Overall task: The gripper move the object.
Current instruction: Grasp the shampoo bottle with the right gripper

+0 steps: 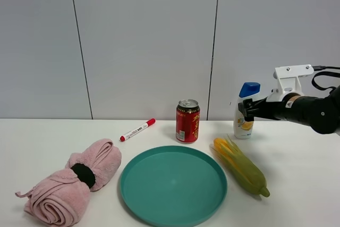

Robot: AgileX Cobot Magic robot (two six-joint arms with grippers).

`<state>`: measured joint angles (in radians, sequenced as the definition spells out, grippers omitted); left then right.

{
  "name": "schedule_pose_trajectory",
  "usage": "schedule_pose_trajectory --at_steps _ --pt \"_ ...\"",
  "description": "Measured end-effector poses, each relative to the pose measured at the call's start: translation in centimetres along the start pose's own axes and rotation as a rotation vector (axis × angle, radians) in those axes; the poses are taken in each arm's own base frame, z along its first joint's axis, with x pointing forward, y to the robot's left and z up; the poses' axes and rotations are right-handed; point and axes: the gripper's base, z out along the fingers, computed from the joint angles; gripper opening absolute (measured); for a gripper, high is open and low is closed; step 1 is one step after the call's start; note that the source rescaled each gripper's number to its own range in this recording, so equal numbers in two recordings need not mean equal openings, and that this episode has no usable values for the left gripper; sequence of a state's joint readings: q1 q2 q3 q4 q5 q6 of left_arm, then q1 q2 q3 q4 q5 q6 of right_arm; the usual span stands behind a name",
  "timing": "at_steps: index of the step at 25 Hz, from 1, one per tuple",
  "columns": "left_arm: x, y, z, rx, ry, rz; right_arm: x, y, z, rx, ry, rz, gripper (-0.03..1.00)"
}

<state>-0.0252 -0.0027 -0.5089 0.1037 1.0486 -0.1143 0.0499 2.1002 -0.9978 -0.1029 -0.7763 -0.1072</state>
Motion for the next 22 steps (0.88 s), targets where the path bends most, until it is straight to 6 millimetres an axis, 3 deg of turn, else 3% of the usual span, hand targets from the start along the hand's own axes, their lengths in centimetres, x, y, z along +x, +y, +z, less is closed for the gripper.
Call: schedule_pose_trajectory --at_steps 16,22 --pt "0.0 0.0 0.0 0.0 0.0 0.0 0.4 0.6 3.1 -0.073 -0.032 0.016 1.0" --pt "0.0 0.0 0.0 0.0 0.0 0.0 0.5 3.1 4.6 -0.135 -0.012 0.003 1.0"
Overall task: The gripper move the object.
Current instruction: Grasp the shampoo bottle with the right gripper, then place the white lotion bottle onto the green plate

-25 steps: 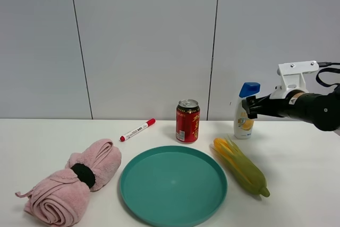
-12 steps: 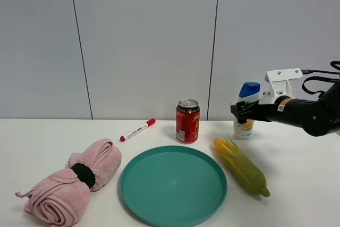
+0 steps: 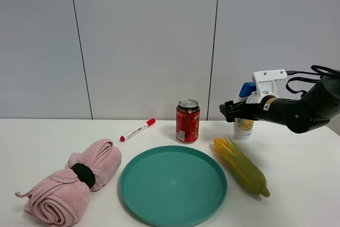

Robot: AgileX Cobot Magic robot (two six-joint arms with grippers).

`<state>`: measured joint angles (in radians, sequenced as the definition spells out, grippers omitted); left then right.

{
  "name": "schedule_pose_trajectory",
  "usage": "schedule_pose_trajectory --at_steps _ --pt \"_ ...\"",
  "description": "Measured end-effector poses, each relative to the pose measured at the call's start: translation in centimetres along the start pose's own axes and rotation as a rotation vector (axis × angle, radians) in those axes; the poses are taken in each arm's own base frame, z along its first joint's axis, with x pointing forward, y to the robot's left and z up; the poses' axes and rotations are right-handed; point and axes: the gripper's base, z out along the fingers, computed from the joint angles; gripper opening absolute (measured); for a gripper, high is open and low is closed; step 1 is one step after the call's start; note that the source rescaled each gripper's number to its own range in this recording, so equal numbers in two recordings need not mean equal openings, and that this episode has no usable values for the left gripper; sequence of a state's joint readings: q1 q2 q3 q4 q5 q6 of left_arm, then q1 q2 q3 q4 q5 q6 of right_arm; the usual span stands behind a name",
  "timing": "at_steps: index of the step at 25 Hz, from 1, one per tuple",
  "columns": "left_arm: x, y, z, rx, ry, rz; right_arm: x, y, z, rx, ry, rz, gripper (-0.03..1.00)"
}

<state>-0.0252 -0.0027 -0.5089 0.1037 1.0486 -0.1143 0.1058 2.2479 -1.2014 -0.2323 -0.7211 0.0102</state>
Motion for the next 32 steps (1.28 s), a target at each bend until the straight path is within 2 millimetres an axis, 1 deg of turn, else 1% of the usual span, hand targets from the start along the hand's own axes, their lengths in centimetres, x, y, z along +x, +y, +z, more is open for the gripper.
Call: schedule_pose_trajectory --at_steps 1,2,3,5,6,8,9,11,15,18,22,25,28,32 --pt "0.0 0.0 0.0 0.0 0.0 0.0 0.0 0.4 0.1 -0.009 0.004 -0.003 1.0" --pt "0.0 0.0 0.0 0.0 0.0 0.0 0.0 0.6 0.1 -0.015 0.008 -0.007 0.97" --pt "0.0 0.0 0.0 0.0 0.0 0.0 -0.1 0.9 0.1 -0.02 0.009 -0.012 0.9" --pt "0.0 0.0 0.0 0.0 0.0 0.0 0.0 1.0 0.2 -0.023 0.015 -0.014 0.7" --pt "0.0 0.0 0.0 0.0 0.0 0.0 0.1 1.0 0.2 -0.023 0.024 -0.014 0.55" --pt "0.0 0.0 0.0 0.0 0.0 0.0 0.2 1.0 0.2 -0.022 0.038 -0.013 0.33" --pt "0.0 0.0 0.0 0.0 0.0 0.0 0.2 1.0 0.2 -0.022 0.043 -0.012 0.19" --pt "0.0 0.0 0.0 0.0 0.0 0.0 0.3 1.0 0.1 -0.022 0.05 -0.008 0.01" --pt "0.0 0.0 0.0 0.0 0.0 0.0 0.3 1.0 0.1 -0.021 0.055 0.024 0.0" --pt "0.0 0.0 0.0 0.0 0.0 0.0 0.4 1.0 0.1 -0.019 0.064 0.081 0.0" --pt "0.0 0.0 0.0 0.0 0.0 0.0 -0.2 0.8 -0.1 -0.01 0.087 0.183 0.0" --pt "0.0 0.0 0.0 0.0 0.0 0.0 -0.5 0.7 -0.3 -0.004 0.104 0.205 0.0" --pt "0.0 0.0 0.0 0.0 0.0 0.0 -1.4 0.7 -0.7 -0.011 0.132 0.181 0.0" --pt "0.0 0.0 0.0 0.0 0.0 0.0 -4.0 0.6 -1.5 -0.036 0.108 0.109 0.0"
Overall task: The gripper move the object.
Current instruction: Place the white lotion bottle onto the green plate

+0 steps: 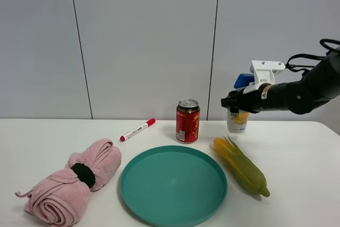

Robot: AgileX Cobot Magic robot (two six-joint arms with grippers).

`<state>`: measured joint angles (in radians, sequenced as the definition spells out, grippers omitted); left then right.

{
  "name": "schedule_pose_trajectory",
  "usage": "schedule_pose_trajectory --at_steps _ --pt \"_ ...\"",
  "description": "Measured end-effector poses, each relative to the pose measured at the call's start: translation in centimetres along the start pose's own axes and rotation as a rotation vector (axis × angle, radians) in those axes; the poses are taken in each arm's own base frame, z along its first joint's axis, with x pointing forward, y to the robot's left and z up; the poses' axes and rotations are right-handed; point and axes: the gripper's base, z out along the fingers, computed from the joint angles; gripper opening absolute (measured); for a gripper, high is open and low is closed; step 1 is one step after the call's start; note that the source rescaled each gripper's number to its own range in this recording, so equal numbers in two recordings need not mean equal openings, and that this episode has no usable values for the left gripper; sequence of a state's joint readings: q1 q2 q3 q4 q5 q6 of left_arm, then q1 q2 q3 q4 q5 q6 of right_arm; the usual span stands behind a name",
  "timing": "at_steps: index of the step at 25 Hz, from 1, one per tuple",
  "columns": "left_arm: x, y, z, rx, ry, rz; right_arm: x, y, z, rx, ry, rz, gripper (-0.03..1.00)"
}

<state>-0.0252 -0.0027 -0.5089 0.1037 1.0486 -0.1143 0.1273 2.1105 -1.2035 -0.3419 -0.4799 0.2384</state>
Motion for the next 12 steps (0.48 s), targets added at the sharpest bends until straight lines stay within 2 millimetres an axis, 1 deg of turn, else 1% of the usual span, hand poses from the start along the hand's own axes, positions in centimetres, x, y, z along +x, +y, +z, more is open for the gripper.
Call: schedule_pose_trajectory --at_steps 4,6,8,10,12 --pt "0.0 0.0 0.0 0.0 -0.003 0.0 -3.6 0.3 -1.9 -0.012 -0.055 -0.072 0.0" --pt "0.0 0.0 0.0 0.0 -0.003 0.0 -5.3 1.0 -3.0 -0.016 -0.069 -0.102 0.0" --pt "0.0 0.0 0.0 0.0 -0.003 0.0 -7.3 2.4 -4.2 -0.036 -0.091 -0.139 0.0" --pt "0.0 0.0 0.0 0.0 -0.003 0.0 -8.8 4.3 -5.4 -0.067 -0.108 -0.172 0.0" --pt "0.0 0.0 0.0 0.0 -0.003 0.0 -10.2 6.9 -6.5 -0.114 -0.129 -0.199 0.0"
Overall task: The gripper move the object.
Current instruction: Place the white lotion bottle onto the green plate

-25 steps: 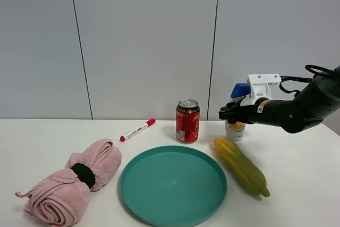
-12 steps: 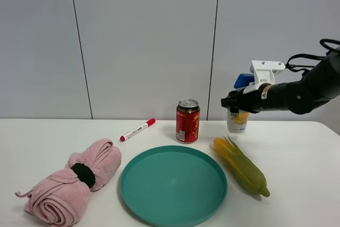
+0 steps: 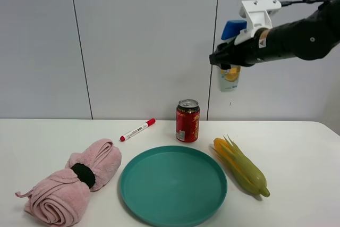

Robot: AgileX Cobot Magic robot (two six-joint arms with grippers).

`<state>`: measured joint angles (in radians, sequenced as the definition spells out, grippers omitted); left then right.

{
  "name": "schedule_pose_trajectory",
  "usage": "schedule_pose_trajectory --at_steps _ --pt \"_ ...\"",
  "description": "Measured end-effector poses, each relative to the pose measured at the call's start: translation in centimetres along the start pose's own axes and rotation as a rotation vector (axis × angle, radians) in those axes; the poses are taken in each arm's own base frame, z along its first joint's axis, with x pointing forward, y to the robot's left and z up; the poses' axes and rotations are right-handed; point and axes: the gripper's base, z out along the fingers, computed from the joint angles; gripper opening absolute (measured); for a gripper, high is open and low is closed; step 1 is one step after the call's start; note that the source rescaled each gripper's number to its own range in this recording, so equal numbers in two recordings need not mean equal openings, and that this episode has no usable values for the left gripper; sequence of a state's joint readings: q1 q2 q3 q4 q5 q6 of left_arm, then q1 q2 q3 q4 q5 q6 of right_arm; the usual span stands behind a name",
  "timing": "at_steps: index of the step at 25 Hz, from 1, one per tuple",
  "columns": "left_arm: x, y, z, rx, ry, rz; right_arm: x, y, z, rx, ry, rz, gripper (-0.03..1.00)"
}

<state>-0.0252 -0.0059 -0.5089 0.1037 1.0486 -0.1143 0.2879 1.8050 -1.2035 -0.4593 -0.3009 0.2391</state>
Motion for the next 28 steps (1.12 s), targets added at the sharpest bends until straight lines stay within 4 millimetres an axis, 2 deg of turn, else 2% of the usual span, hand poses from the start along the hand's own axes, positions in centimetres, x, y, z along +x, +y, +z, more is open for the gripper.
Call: schedule_pose_trajectory --at_steps 5,10,13,15,18,28 --pt "0.0 0.0 0.0 0.0 0.0 0.0 -2.7 6.5 -1.2 -0.137 -0.02 -0.045 0.0" --pt "0.0 0.0 0.0 0.0 0.0 0.0 -2.8 12.7 -2.1 -0.263 0.045 -0.087 0.0" --pt "0.0 0.0 0.0 0.0 0.0 0.0 -2.7 15.4 -2.8 -0.313 0.083 -0.084 0.0" --pt "0.0 0.0 0.0 0.0 0.0 0.0 -2.6 16.4 -3.0 -0.329 0.106 -0.066 0.0" --pt "0.0 0.0 0.0 0.0 0.0 0.0 -1.7 16.8 -2.5 -0.329 0.142 -0.025 0.0" --pt "0.0 0.0 0.0 0.0 0.0 0.0 3.5 18.0 0.0 -0.327 0.314 -0.04 0.0"
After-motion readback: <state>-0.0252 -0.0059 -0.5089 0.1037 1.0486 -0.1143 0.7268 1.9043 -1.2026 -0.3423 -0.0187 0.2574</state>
